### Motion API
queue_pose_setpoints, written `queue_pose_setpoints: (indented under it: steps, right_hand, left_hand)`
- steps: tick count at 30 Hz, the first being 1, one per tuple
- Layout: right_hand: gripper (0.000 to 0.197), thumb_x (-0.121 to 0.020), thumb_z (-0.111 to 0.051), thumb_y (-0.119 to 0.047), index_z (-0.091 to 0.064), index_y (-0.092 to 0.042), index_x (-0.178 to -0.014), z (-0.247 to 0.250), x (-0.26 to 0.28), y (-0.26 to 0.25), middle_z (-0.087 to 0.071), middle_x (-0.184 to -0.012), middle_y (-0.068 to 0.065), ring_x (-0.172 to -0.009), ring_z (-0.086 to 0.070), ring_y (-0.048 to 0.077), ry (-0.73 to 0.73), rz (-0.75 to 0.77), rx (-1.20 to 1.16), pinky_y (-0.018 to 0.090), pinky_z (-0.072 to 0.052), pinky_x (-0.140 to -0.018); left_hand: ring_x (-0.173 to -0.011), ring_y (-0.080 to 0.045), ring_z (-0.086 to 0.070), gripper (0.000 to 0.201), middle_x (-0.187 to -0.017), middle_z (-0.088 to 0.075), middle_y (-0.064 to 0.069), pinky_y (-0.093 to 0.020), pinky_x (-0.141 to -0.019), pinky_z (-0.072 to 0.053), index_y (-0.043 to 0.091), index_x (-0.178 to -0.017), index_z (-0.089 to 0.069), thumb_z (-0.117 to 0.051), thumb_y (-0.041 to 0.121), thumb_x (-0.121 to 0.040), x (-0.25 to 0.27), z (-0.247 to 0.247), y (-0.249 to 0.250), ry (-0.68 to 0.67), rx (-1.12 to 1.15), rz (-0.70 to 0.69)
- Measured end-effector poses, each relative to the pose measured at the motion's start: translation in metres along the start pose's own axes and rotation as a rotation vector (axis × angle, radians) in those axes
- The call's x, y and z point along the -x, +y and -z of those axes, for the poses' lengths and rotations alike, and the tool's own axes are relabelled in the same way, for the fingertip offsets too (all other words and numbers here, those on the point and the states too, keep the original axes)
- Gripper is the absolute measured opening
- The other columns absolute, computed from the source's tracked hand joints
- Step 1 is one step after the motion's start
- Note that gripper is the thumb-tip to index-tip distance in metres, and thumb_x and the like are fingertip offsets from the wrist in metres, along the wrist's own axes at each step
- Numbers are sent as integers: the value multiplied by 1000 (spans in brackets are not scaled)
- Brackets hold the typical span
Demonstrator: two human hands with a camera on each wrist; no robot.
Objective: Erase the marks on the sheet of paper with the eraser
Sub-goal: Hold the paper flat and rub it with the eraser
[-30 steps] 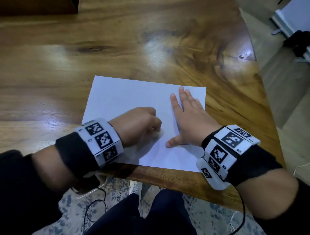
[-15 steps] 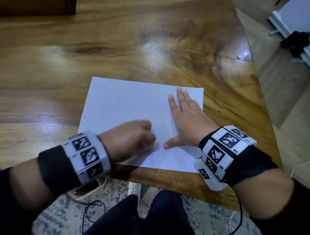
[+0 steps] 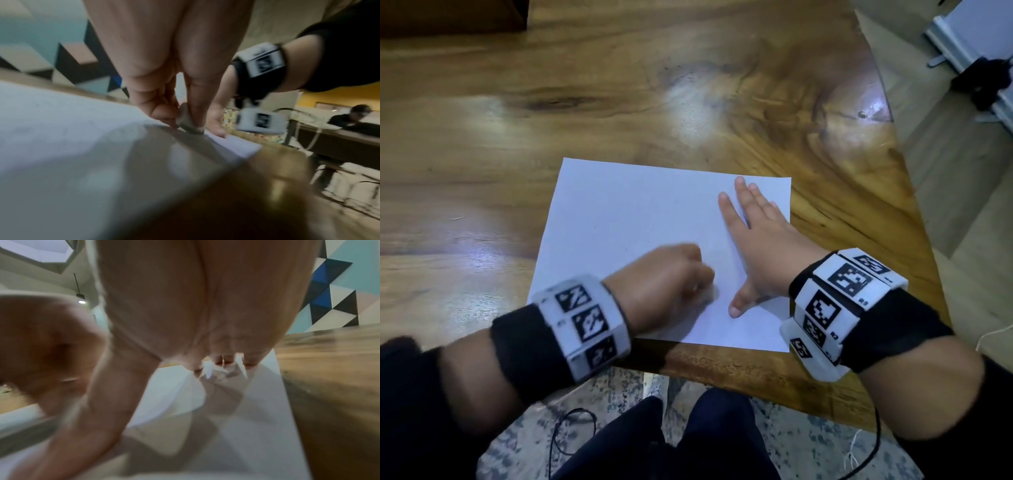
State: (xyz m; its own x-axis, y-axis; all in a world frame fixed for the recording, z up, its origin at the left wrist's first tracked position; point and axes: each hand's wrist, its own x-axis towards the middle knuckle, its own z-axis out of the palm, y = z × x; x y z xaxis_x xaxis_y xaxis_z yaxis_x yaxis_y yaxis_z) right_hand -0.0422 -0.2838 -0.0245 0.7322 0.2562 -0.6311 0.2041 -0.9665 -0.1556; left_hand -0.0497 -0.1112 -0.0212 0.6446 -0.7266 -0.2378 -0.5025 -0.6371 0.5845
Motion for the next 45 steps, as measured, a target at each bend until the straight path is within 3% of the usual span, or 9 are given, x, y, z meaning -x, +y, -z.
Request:
queue_pose_setpoints:
  steps: [4,8,14,18,27,31,36,42,45]
  right_hand:
    - [152,-52,-84,-55,30,-13,-143,-1,1,0,43,-145,13,-137,35,25,1,4,-6,36,12,-115]
    - [152,-52,-83,-56,31,-13,-143,0,1,0,44,-145,14,-137,35,26,3,8,2,37,12,-115]
    - [153,-51,-83,-58,31,-14,-143,-1,0,1,44,-145,12,-137,35,24,11,12,-10,36,12,-115]
    - [152,-52,-83,-57,30,-13,-143,-1,0,1,43,-146,13,-138,34,25,14,19,-4,38,11,-117]
    - [151,-52,-83,-57,29,-13,-144,-2,2,2,42,-146,13,-138,33,25,26,25,-6,37,10,-117]
    - [152,-51,-83,-58,29,-13,-144,-2,1,2,42,-146,13,-138,33,26,24,27,6,38,10,-117]
    - [152,-51,-84,-57,29,-14,-144,-2,1,3,42,-146,12,-138,34,25,31,25,-6,37,12,-116]
    - [152,-52,-83,-57,29,-13,-144,-3,0,2,42,-146,13,-138,33,26,31,24,10,38,9,-118]
    - [152,-52,-83,-58,30,-13,-144,-2,1,2,42,-146,13,-138,34,25,25,23,7,38,10,-117]
  left_hand:
    - [-66,-28,-57,18,-74,-54,-8,-25,-60,-41,14,-66,-63,-57,25,-79,6,-2,4,-152,-13,-68]
    - [-73,-33,-57,18,-79,-56,-16,-33,-66,-45,7,-75,-63,-53,21,-78,-24,12,-6,4,-27,35]
    - [-53,-13,-47,17,-58,-49,-5,-23,-57,-40,5,-76,-57,-50,20,-78,5,-25,4,-115,-124,56]
    - [-67,-32,-57,22,-73,-52,-11,-31,-63,-44,7,-72,-62,-48,24,-76,-18,3,-1,-11,96,77]
    - [-63,-28,-56,22,-72,-56,-9,-29,-63,-42,15,-69,-65,-47,27,-74,-7,-17,5,-140,45,-10]
    - [-73,-33,-56,15,-82,-56,-14,-34,-65,-42,7,-77,-64,-52,17,-79,-36,3,-4,78,-23,17]
    - [-60,-27,-52,22,-73,-50,-7,-30,-56,-43,17,-66,-57,-44,32,-77,9,-15,13,-190,23,-74]
    - [-76,-34,-57,12,-82,-58,-14,-34,-71,-46,9,-77,-64,-58,19,-79,-30,12,-17,89,-30,38]
    - [-68,-28,-54,22,-74,-53,-8,-29,-65,-41,12,-66,-59,-48,29,-75,-11,-5,-8,20,-33,-12]
